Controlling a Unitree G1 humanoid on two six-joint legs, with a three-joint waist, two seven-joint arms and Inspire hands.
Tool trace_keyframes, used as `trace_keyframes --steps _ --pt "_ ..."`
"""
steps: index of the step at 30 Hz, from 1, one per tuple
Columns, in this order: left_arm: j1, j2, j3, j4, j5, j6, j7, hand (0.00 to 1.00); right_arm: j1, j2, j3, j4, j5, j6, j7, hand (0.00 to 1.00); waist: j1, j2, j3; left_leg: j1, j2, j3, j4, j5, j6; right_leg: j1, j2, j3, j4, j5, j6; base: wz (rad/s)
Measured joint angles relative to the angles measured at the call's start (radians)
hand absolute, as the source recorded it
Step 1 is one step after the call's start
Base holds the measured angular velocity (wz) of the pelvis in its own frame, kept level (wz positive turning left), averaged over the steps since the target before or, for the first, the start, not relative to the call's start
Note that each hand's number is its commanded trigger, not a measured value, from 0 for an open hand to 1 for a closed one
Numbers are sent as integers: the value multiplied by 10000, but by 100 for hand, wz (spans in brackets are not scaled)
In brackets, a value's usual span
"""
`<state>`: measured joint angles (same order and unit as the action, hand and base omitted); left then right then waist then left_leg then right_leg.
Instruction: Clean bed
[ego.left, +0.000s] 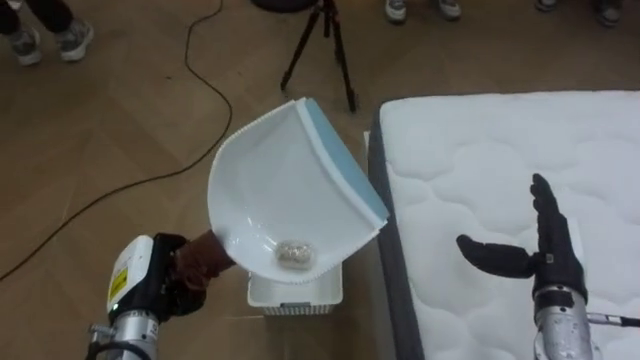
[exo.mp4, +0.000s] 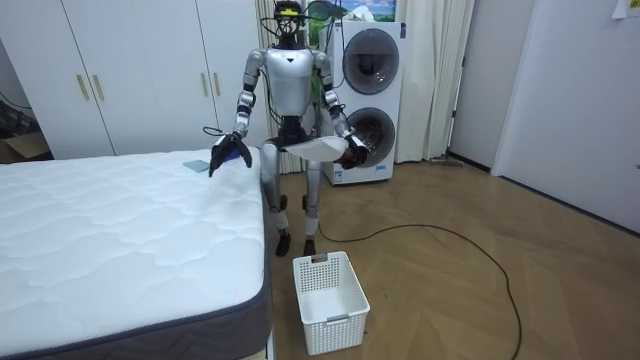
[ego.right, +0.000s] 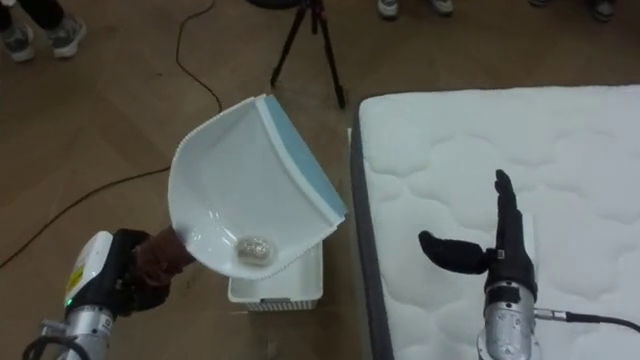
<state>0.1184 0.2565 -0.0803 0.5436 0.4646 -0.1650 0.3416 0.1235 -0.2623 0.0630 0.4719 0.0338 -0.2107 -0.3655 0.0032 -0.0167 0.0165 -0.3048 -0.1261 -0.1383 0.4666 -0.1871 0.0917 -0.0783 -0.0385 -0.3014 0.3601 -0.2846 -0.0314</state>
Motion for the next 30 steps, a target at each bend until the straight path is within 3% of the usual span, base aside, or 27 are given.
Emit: trace_keyframes --steps 5,7,8,10,12,14,16,18,21,26,30 --pt "-221 135 0 111 9 13 -136 100 55 5 73 275 -91 4 114 0 25 73 -24 -320 9 122 35 -2 8 -301 -30 -66 47 -10 22 8" --pt "-556 304 -1 366 15 14 -307 100 66 -4 54 274 -153 5 215 0 -5 124 -21 -450 199 626 100 -33 59 -450 -36 -26 219 -16 23 7" --pt "-831 441 -24 608 -1 47 -445 100 61 -7 55 273 -185 5 214 0 -17 214 -2 -498 292 827 176 -88 142 -494 -34 12 370 -34 47 9" --pt "-1212 637 -26 952 -24 68 -651 100 24 -11 60 274 -259 5 248 0 -48 310 20 -483 284 827 168 -99 161 -693 -98 115 759 -64 96 -1" --pt "-1583 921 -30 1179 4 81 -925 100 -51 -20 74 421 -315 2 409 0 -79 428 58 -483 255 877 177 -83 190 -1047 -170 552 1203 -165 267 -7" --pt "-1744 1196 -31 1194 10 86 -1136 100 -53 -26 100 658 -414 9 476 0 -100 569 93 -584 253 921 203 -80 196 -1273 -209 663 1361 -174 281 -8" --pt "-1795 1553 -31 1220 4 120 -1353 100 -49 -132 139 677 -624 51 559 0 -181 792 71 -889 236 996 236 -50 221 -1688 -238 806 1641 -202 307 -15" --pt "-2011 1945 -33 1517 33 157 -1668 100 -44 -239 143 822 -935 88 603 0 -348 1007 86 -1187 197 1168 284 31 245 -2135 -385 829 2152 -317 295 -8" --pt "-2563 2398 -424 2293 -48 352 -1841 100 -47 -443 409 1127 -1195 179 772 0 -586 1106 105 -1343 63 1263 325 81 231 -2413 -595 801 2506 -559 177 3" --pt "-3240 2579 -539 3472 -436 688 -2353 100 -39 -812 425 1056 -1426 276 857 0 -948 1503 122 -2106 4 1530 689 106 252 -3288 -809 802 3187 -812 74 -8" --pt "-3653 3007 -805 3991 -819 964 -2636 100 -73 -933 428 997 -1610 37 817 0 -1257 1687 131 -2595 -33 1681 824 179 252 -3869 -833 1007 3395 -964 -28 -2"
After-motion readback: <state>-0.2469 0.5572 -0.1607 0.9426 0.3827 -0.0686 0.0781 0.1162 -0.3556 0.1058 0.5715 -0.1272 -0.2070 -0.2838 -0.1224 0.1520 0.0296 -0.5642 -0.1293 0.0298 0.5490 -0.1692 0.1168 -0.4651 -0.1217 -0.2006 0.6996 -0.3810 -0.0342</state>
